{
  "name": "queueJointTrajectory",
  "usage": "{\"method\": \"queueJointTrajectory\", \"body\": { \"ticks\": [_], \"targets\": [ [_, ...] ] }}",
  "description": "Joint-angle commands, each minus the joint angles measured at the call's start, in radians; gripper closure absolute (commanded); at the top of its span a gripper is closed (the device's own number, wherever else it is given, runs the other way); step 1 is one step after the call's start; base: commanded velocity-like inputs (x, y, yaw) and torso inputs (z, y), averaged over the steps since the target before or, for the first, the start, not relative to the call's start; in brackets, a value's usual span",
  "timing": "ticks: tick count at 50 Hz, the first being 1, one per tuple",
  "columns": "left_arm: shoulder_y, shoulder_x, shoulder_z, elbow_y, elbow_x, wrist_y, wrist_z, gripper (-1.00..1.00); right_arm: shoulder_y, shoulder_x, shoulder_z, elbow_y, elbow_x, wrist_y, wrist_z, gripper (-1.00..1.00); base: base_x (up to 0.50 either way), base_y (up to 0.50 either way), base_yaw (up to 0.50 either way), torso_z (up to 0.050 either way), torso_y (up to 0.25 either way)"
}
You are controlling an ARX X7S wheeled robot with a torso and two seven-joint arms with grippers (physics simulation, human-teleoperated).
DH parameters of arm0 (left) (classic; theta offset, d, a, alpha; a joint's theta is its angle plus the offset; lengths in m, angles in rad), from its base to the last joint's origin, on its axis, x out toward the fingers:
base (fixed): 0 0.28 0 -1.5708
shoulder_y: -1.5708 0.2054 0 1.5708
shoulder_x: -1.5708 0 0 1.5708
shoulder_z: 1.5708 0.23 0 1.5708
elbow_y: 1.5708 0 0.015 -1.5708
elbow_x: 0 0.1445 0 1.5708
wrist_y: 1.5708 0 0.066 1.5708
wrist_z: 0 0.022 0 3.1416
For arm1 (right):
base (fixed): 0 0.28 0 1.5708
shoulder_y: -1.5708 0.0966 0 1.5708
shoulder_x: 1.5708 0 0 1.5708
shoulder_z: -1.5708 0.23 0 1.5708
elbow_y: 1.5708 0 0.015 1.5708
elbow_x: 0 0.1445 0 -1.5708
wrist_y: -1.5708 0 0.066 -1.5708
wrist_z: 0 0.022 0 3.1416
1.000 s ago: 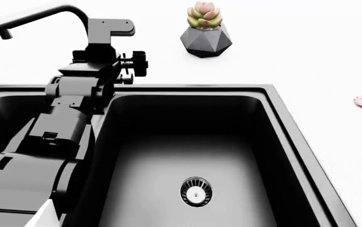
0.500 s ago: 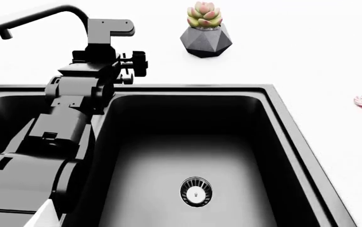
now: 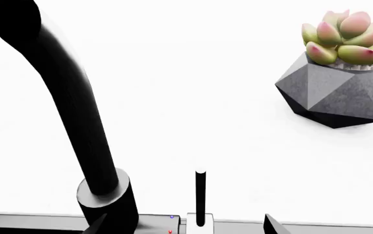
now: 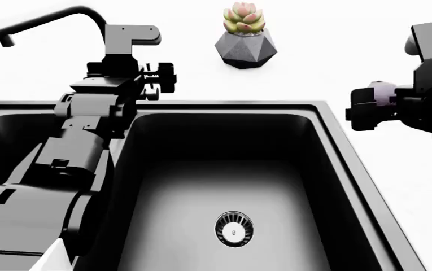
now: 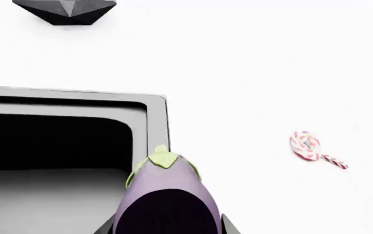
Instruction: Pick the eggplant from the counter and place it in the sink. Then turn on the sink faucet.
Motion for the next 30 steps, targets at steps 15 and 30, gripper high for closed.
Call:
{"method": "queueJointTrajectory", "body": {
  "ticks": [15, 30],
  "targets": [
    [-0.007, 0.02, -0.033, 0.0, 0.042, -0.002, 0.018, -1.0, 0.085, -0.494, -0.226, 0.117, -0.302, 0.027, -0.227, 1.0, 0.0, 0.0, 0.0, 0.0, 0.0],
    [0.005, 0.019, -0.076, 0.0, 0.076, 0.001, 0.024, -1.0, -0.107, -0.717, -0.473, 0.232, -0.545, -0.12, -0.373, 1.0, 0.0, 0.0, 0.0, 0.0, 0.0]
  ]
}}
